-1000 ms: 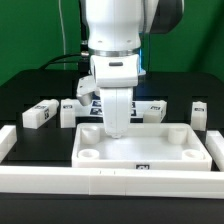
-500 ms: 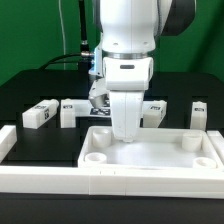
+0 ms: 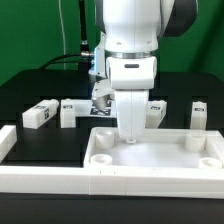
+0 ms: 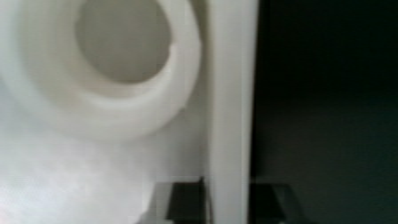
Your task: Assemble desk
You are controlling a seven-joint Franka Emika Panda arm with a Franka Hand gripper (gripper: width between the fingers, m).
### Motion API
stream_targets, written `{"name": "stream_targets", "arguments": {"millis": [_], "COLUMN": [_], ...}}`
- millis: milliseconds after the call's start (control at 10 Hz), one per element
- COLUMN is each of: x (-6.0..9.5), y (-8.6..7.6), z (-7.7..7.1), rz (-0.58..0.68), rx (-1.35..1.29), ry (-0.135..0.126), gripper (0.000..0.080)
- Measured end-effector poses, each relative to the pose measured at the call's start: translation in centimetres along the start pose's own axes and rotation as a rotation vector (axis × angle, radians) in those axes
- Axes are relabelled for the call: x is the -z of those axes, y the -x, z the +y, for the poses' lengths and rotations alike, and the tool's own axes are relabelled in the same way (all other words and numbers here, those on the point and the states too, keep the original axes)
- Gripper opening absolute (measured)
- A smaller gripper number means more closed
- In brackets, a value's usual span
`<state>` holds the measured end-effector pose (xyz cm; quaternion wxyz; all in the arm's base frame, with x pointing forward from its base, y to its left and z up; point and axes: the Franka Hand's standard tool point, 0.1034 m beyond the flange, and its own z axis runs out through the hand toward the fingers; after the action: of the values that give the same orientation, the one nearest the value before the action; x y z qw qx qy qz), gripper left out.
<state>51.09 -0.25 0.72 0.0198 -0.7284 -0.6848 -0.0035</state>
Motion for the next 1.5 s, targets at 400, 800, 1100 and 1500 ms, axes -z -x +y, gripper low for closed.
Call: {"name": "stream_targets", "arguments": {"millis": [400, 800, 1100, 1500], "x": [0.4, 3.1, 5.1, 5.0], "y": [-0.2, -2.6, -6.7, -7.9], "z": [-0.1, 0.3, 0.8, 1.7], "rz": [-0.001, -0.003, 0.012, 0.019], "rx": [-0.035, -0.159, -0.380, -0.440], "ry": [0.002, 0.044, 0.077, 0.077], "gripper": [0.0547, 0.0648, 0.0649, 0.0649]}}
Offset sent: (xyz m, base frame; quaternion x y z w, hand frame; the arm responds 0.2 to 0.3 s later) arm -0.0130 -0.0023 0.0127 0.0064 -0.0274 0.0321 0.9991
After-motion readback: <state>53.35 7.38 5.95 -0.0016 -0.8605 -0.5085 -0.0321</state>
